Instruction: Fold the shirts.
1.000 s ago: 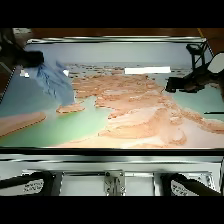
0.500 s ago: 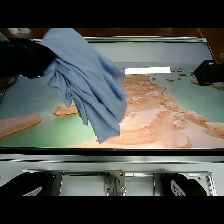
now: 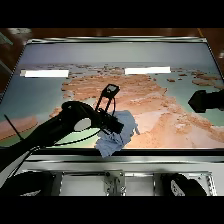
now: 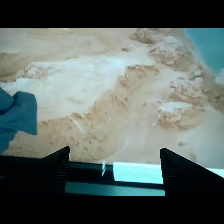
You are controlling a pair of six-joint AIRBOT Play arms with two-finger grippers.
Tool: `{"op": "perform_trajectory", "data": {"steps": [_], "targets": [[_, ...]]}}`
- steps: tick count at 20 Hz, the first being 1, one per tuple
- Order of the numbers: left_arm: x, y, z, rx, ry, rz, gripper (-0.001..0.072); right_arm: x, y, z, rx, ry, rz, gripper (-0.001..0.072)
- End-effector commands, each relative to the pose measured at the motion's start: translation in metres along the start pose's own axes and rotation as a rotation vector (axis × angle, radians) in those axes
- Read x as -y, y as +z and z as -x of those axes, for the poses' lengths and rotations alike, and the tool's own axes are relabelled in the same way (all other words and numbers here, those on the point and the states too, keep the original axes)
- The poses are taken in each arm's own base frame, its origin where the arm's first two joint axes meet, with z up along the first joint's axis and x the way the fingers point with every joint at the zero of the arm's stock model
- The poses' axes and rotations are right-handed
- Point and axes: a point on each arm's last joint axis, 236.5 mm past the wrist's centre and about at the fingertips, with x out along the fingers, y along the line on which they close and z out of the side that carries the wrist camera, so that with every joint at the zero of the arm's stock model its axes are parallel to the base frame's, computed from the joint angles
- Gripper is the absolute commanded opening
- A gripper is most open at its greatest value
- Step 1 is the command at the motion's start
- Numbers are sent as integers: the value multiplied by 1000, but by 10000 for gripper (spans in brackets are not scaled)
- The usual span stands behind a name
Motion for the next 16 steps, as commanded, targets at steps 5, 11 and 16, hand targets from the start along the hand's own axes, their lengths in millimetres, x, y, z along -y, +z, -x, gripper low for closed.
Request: {"op": "perform_trajectory", "data": {"steps": [5, 11, 16], "targets": [[-85, -45, -8, -310, 148, 26, 720, -13, -30, -83, -92, 63, -85, 685], [-163, -65, 65, -352, 144, 191, 720, 49, -24, -99, -77, -81, -176, 685], [-120, -143, 17, -331, -109, 432, 718, 20, -29, -155, -146, 350, -437, 685]]}}
